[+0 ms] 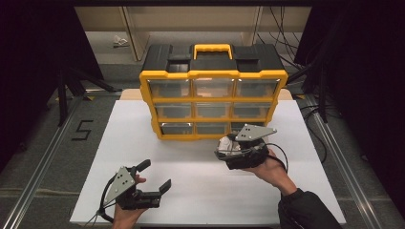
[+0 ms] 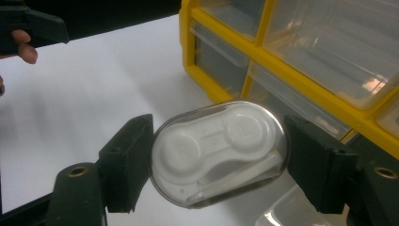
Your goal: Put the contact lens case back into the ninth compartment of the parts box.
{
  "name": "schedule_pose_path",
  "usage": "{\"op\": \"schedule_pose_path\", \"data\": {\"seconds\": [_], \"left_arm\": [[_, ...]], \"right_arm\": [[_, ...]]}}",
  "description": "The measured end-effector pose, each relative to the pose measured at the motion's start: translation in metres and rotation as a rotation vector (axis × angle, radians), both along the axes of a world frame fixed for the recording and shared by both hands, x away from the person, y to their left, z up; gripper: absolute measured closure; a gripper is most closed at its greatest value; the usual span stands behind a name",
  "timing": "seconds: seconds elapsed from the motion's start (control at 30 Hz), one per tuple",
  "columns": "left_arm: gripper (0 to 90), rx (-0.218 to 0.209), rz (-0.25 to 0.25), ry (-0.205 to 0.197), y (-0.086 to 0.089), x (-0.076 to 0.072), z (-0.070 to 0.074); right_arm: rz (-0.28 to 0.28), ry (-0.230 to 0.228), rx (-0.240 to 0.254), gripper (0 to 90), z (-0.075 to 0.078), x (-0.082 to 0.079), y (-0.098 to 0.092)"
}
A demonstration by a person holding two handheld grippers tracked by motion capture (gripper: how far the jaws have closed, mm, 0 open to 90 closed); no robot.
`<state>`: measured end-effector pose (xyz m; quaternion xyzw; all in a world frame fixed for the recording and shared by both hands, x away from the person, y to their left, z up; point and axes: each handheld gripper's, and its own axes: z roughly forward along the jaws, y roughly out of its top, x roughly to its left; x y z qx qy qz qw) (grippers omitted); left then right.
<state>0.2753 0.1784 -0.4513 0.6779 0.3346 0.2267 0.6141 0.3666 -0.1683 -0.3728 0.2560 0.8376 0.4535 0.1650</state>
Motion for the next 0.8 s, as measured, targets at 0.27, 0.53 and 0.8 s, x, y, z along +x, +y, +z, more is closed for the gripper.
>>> {"op": "schedule_pose_path", "data": {"seconds": [0.27,0.53,0.8], "left_arm": [[3.7,0.001,0.0,-0.002,0.0,0.0,0.0],[3.7,0.001,0.0,-0.002,0.0,0.0,0.0],[3.7,0.0,0.0,-0.002,0.0,0.0,0.0]], "right_arm": [[-0.016,-0.002,0.01,28.4,0.003,0.002,-0.005],[-0.042,-0.011,0.028,28.4,0.007,0.005,-0.015],[-0.076,-0.016,0.047,28.4,0.011,0.009,-0.027]]}}
